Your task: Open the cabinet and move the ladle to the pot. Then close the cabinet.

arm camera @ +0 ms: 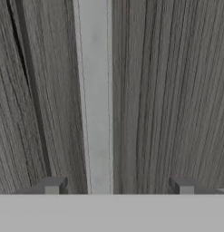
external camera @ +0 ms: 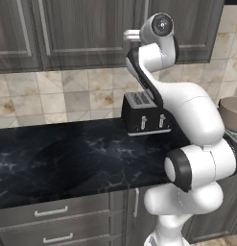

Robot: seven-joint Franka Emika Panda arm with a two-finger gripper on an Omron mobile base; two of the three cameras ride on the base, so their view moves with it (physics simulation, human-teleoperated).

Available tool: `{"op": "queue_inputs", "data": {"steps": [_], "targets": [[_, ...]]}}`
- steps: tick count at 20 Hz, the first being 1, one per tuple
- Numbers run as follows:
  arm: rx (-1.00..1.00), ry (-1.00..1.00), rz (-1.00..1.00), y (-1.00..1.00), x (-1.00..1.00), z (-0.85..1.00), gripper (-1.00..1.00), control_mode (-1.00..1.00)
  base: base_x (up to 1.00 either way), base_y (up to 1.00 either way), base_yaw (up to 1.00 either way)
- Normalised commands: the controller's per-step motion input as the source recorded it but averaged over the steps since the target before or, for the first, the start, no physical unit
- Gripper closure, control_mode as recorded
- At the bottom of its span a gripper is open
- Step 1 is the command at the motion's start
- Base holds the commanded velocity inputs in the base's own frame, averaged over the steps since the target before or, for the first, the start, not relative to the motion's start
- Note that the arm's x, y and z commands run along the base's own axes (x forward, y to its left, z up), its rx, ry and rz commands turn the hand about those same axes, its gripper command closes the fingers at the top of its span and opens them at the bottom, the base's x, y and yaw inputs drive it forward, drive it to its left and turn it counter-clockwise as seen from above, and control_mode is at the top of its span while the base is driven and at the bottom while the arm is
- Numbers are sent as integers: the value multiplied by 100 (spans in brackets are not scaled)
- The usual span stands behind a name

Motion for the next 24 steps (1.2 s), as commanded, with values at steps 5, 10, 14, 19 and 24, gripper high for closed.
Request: {"op": "queue_inputs", "data": {"steps": [5,10,14,19,24], "targets": [[0,0,-3,-1,38,0,-100,-100,0,0,0],[4,0,-3,-26,25,0,100,-100,0,0,0],[10,0,0,-59,8,0,100,-100,0,0,0],[12,0,0,-87,0,8,100,-100,0,0,0],[10,0,0,-89,0,10,100,-100,0,0,0]]}}
